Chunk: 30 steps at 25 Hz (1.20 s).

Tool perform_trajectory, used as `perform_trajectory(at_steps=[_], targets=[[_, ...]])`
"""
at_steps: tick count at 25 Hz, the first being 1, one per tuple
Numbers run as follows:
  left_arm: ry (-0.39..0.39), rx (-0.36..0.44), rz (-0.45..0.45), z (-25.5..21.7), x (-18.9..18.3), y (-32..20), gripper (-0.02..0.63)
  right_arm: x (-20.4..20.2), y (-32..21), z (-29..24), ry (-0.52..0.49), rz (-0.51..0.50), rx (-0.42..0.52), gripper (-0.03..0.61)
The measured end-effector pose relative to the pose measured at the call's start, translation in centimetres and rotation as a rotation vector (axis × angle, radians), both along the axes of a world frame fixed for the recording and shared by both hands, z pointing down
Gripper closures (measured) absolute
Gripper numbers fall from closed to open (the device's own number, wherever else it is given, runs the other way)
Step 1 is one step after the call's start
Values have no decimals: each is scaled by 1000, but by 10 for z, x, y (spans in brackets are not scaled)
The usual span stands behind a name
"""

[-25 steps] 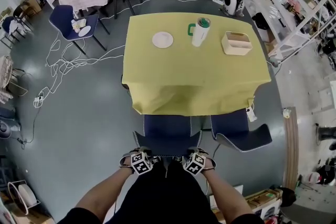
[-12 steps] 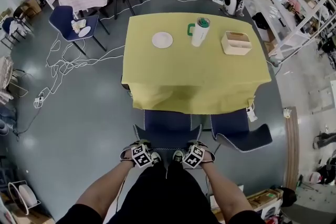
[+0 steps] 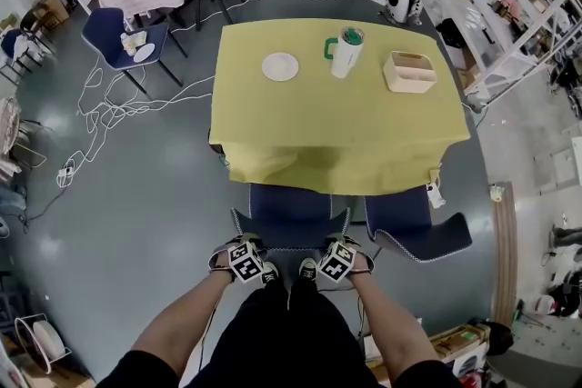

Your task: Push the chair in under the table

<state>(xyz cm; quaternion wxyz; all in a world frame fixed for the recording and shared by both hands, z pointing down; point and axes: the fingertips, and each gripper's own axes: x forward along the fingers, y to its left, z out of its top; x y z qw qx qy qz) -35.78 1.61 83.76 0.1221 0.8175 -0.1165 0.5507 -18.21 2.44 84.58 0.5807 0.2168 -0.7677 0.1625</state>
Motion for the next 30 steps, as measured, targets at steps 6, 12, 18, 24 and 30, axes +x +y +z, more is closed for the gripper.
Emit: perform_trajectory(at_steps=[6, 12, 18, 24, 30], targets=[[-3, 6, -3, 1, -1, -18, 471, -1, -18, -2, -4, 18, 7, 437], [7, 2, 16, 0, -7, -31, 470, -6, -27, 0, 17, 18, 3, 437], [15, 2, 17, 0, -4, -32, 471, -3, -29, 1, 19, 32, 19, 437], [7, -11, 24, 2, -3, -29, 469, -3, -25, 2, 4, 15, 14, 437], [-6, -23, 12, 3, 1, -31, 469, 0, -27, 0, -29, -3, 4, 437]])
